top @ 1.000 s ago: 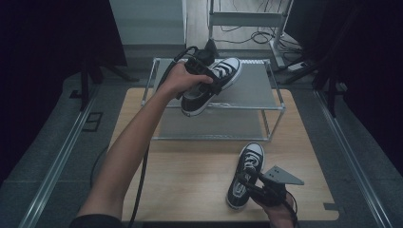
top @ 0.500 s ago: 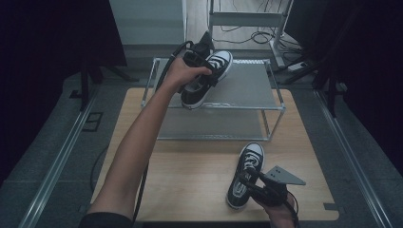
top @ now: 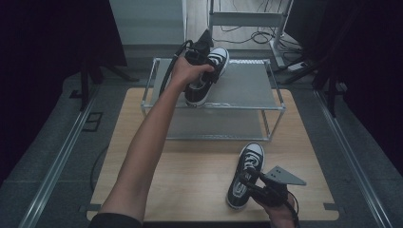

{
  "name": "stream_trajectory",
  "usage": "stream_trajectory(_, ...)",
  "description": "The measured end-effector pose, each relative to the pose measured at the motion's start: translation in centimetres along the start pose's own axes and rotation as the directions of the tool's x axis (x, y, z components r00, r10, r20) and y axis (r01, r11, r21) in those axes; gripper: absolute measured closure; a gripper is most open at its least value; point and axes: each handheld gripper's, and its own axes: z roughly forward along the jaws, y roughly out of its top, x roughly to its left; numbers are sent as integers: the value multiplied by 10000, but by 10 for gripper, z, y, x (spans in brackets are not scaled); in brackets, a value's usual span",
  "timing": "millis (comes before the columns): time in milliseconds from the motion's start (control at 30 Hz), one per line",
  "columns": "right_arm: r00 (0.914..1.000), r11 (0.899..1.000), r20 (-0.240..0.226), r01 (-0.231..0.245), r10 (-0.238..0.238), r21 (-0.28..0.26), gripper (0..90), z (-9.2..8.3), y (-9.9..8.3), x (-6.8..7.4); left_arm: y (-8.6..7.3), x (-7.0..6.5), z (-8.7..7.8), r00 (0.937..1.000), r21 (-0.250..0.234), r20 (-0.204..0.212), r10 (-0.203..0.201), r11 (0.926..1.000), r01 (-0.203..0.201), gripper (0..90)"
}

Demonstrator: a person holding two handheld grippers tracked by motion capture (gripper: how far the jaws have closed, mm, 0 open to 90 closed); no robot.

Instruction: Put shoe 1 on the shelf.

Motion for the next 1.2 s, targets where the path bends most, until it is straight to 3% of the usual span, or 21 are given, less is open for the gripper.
stream_trajectory(200,10000,10000,-38,-86,86,-36,550,-1,0,-2,5,5,5,9980,-58,-229,-591,9982,590,151)
stream_trajectory(467,9999,9998,-48,-156,156,-77,550,-2,1,-3,13,13,14,9877,-234,-608,-1443,9894,1431,151)
stream_trajectory(933,9998,9998,-83,-154,153,-159,550,-3,2,-3,21,19,28,9795,-224,-680,-1898,9818,1887,149)
stream_trajectory(1200,9999,9998,-116,-112,110,-162,550,-3,2,-2,22,23,36,9703,-188,-791,-2286,9735,2278,148)
